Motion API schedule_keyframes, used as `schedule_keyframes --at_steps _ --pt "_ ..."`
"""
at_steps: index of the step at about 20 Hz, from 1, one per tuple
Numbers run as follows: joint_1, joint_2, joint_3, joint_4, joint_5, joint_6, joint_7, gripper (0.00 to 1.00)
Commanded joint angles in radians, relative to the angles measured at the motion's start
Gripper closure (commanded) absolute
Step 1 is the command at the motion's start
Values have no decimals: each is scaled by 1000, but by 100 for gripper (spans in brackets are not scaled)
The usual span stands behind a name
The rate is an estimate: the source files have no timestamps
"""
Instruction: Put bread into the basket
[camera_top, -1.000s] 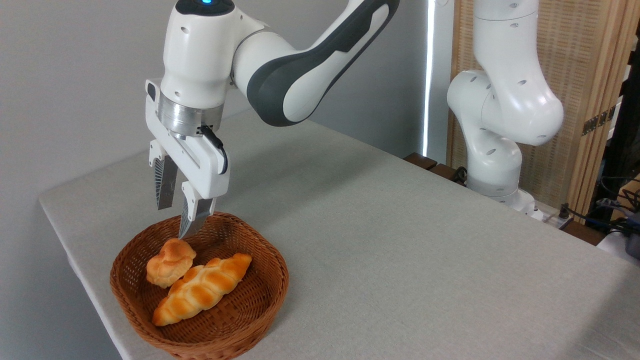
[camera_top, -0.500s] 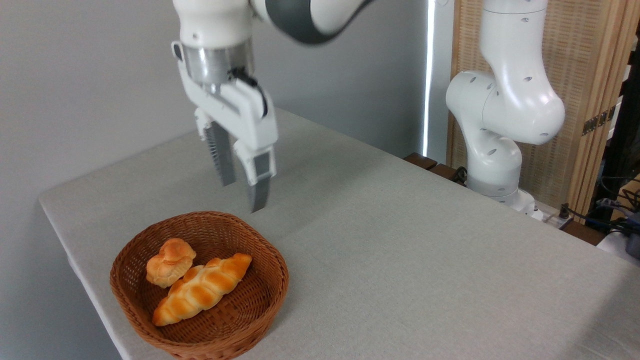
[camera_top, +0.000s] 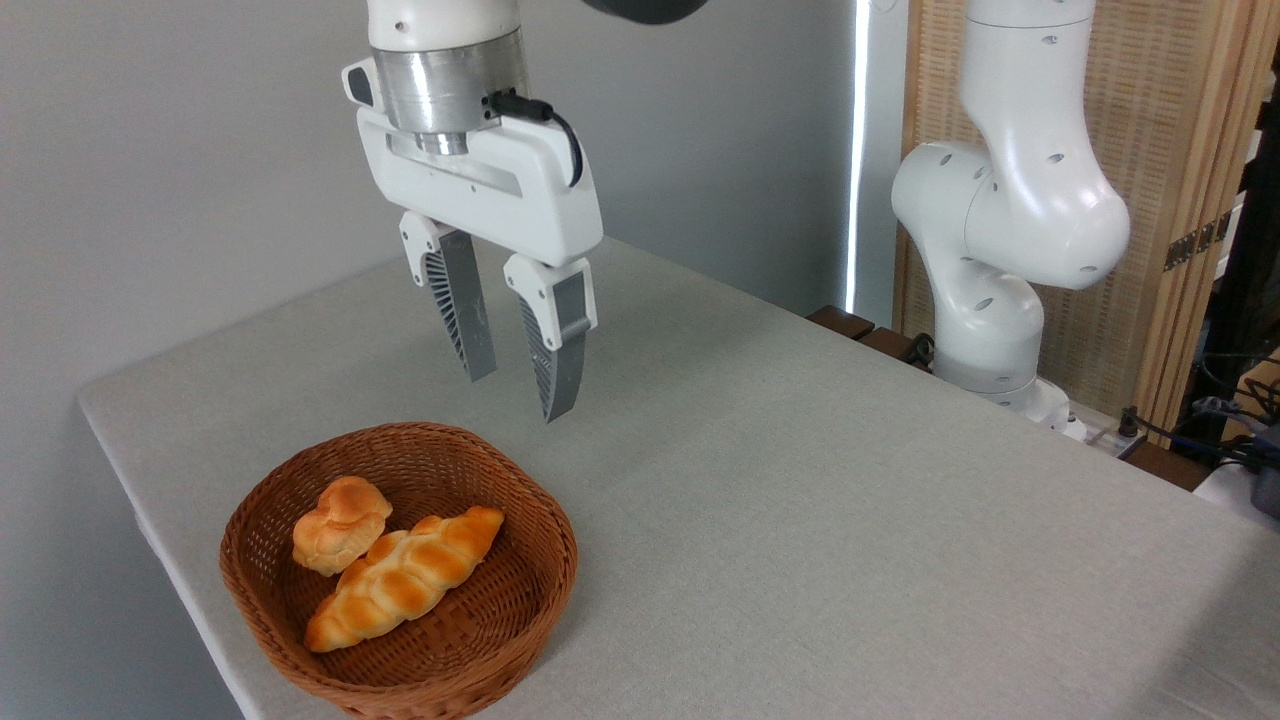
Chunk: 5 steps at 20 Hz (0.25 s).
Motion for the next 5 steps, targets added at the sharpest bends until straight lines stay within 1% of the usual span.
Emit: schedule_keyframes --at_steps 1,5 --pt "-8 7 -1 33 5 -64 -9 0" --pt "-9 8 -10 33 -3 -66 -6 0"
